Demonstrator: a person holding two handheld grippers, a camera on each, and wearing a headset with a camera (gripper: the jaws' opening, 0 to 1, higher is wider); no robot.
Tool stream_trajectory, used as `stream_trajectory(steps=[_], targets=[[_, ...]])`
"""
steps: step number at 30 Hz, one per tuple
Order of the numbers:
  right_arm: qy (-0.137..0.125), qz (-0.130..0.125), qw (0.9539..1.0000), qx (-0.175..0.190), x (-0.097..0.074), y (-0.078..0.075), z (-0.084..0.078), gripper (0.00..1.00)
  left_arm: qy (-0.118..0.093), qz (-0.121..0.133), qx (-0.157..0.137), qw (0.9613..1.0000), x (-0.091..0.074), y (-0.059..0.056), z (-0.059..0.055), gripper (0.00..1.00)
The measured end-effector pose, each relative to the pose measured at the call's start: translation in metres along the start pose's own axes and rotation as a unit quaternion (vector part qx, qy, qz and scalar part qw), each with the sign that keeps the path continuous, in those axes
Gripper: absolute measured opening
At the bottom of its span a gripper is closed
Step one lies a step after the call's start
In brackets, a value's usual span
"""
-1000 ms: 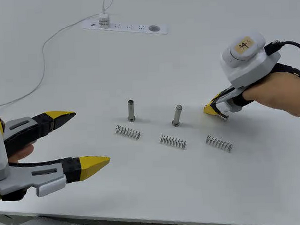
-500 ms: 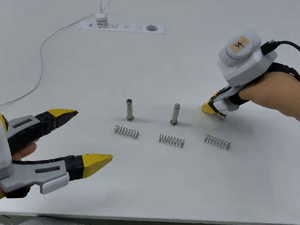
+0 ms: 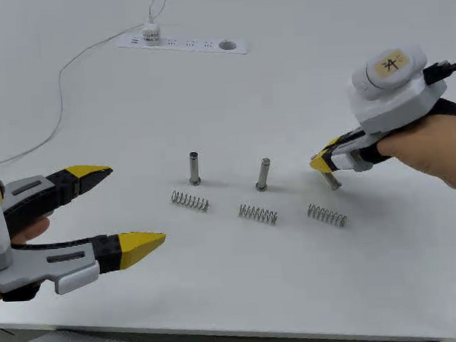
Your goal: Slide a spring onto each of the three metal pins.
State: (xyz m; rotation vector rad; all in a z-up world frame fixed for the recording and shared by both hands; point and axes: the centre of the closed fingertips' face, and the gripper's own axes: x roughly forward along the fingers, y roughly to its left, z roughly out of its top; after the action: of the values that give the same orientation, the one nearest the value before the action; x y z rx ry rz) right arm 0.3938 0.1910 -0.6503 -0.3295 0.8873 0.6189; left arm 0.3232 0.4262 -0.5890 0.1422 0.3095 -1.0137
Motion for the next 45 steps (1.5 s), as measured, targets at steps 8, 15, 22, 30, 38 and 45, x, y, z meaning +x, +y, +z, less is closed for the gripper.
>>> stream_trajectory(steps=[8,15,22,30,38,45], targets=[[-0.034,-0.003,0.9994,0.007,-0.013,0.007,0.003,0.09,0.000,-0.002,0.005,1.0000,0.000,-0.001,0.003,0.70],[-0.046,-0.005,0.9989,0.008,-0.022,0.012,0.002,0.09,0.000,-0.002,0.008,1.0000,-0.001,-0.002,0.005,0.70],[-0.049,-0.006,0.9987,0.012,-0.029,0.015,-0.004,0.09,-0.001,-0.002,0.010,0.9999,-0.002,-0.003,0.006,0.70],[-0.053,-0.007,0.9985,0.007,-0.034,0.016,-0.013,0.09,-0.001,-0.002,0.012,0.9999,-0.003,-0.004,0.008,0.70],[-0.053,-0.009,0.9985,-0.005,-0.033,0.017,-0.013,0.09,-0.003,-0.005,0.015,0.9999,-0.001,-0.008,0.010,0.70],[-0.057,-0.009,0.9983,-0.006,-0.034,0.017,-0.013,0.12,-0.004,-0.003,0.014,0.9999,-0.003,-0.008,0.010,0.70]])
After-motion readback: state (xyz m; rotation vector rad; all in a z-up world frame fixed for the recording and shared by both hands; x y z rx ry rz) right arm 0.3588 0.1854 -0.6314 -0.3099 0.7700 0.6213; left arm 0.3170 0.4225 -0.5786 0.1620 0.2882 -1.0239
